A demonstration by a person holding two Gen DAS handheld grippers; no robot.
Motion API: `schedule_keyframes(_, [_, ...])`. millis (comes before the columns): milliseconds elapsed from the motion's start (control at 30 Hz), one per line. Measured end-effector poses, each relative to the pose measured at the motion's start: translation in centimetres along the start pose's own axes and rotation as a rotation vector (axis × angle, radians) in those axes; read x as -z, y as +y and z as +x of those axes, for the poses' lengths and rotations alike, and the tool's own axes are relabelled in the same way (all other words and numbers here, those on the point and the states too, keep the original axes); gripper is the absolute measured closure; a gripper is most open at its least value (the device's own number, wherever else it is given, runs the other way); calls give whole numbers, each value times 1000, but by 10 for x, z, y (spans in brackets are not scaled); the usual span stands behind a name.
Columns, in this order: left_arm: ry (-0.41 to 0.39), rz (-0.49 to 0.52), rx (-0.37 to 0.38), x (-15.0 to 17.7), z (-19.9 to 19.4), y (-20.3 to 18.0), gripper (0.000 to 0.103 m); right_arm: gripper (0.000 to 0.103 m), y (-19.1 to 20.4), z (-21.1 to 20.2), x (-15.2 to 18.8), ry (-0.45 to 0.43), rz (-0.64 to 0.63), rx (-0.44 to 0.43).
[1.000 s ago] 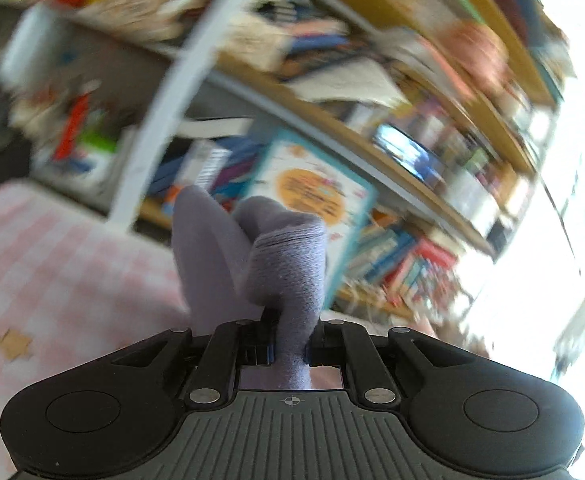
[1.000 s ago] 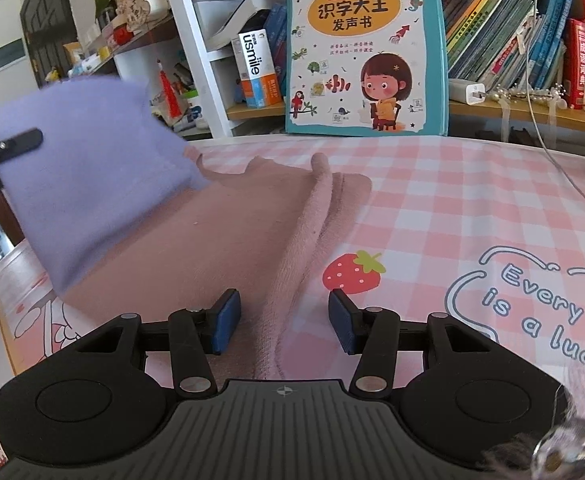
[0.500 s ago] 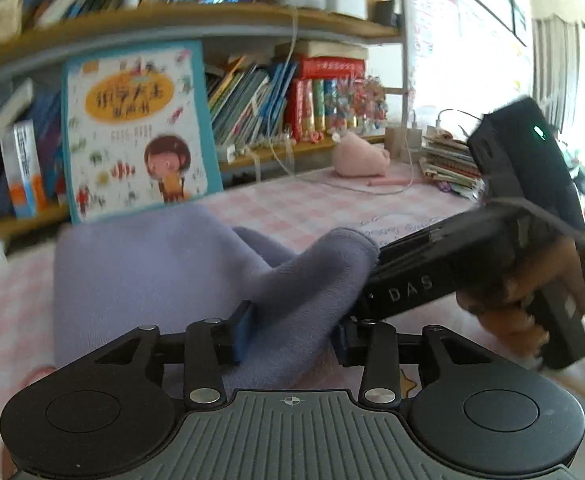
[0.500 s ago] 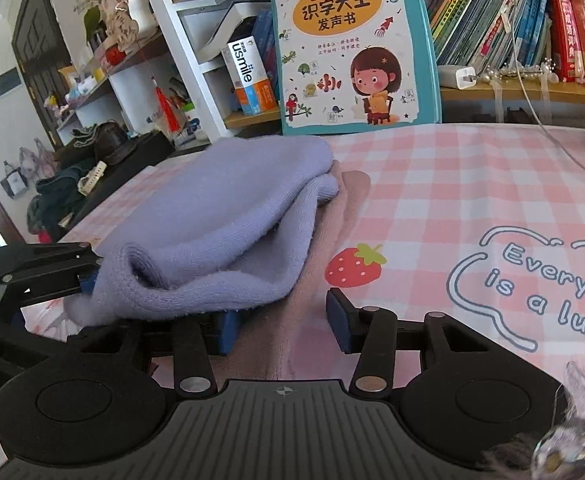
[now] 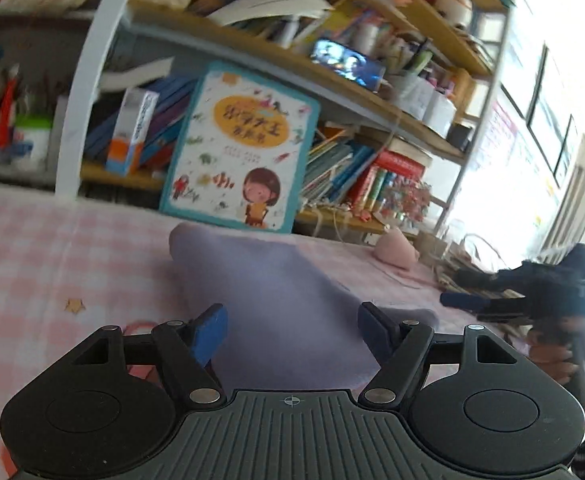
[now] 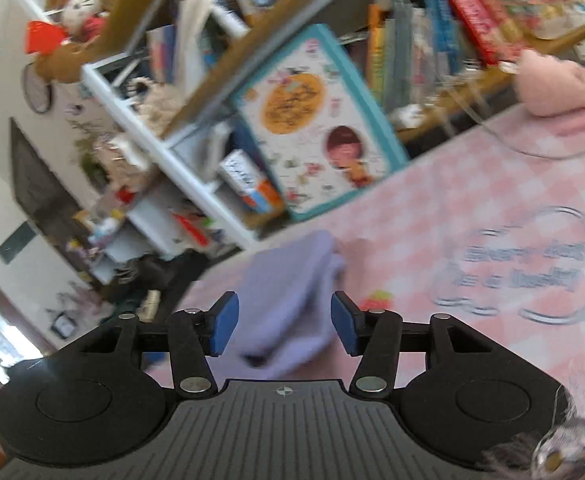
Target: Fold clothes
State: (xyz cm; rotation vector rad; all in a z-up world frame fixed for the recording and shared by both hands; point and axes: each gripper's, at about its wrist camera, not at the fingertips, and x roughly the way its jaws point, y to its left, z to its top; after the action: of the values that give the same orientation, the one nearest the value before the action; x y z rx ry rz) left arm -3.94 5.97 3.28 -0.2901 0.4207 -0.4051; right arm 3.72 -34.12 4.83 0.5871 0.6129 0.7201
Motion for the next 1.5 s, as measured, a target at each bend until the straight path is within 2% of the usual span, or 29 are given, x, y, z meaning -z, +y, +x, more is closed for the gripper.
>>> schedule_keyframes(100, [-16, 30, -3, 2, 7, -5, 29, 53, 15, 32, -3, 83, -25, -32])
schedule_keyframes(233, [-18, 101, -21, -4, 16, -18, 29, 56, 24, 85, 0, 204, -88, 48])
schedule_keyframes(300, [-28, 123, -32, -6, 15, -21, 24, 93, 29, 102, 3, 236, -131, 108])
schedule_keyframes(333, [-36, 127, -38, -6, 14, -22, 22, 93, 36, 107, 4, 237, -176, 133])
schedule_keyframes(433, [-50, 132, -48, -6, 12, -22, 21, 93, 75, 84, 10, 121, -405, 150])
schedule_keyframes(500, [-24, 124, -42, -1, 17, -20, 21, 93, 96, 63, 18, 42, -518, 154])
schedule_keyframes(567, [23, 112, -45, 7, 26, -18, 21, 94, 94, 57, 26, 25, -552, 225])
schedule_keyframes(633, [76, 99, -49, 14, 36, -17, 21, 94, 70, 69, 33, 94, -503, 343])
schedule_keyframes(667, [88, 97, -50, 16, 38, -17, 21, 92, 55, 74, 34, 133, -449, 356])
schedule_keyframes(767, [93, 91, -47, 18, 38, -14, 21, 85, 18, 70, 35, 153, -283, 304])
schedule_keyframes(800, [91, 79, -44, 16, 37, -12, 17, 72, 15, 64, 30, 136, -246, 292])
schedule_keyframes(867, [96, 28, -36, 12, 38, -4, 14, 54, 13, 56, 22, 108, -227, 295])
schedule_keyframes(1000, [152, -77, -27, 8, 52, 9, 14, 51, 10, 66, 12, 150, -228, 313])
schedule_keyframes(1167, [221, -165, 36, 12, 71, 22, 14, 44, -8, 83, 11, 200, -111, 301])
schedule_keyframes(1233, [244, -188, 65, 12, 77, 26, 14, 49, -11, 85, 13, 205, -69, 295])
schedule_keyframes(1267, [252, -200, 71, 12, 79, 28, 15, 59, -10, 85, 14, 203, -59, 292])
schedule_keyframes(1300, [260, -213, 76, 12, 80, 31, 19, 79, -6, 83, 17, 198, -61, 276])
schedule_keyframes(1333, [262, -200, 75, 12, 77, 30, 26, 88, 0, 80, 20, 196, -54, 241])
schedule_keyframes(1400, [265, -164, 70, 12, 67, 27, 33, 89, 17, 74, 30, 201, -79, 187])
schedule_keyframes(1500, [285, -123, 75, 14, 46, 23, 35, 89, 44, 63, 51, 226, -150, 150])
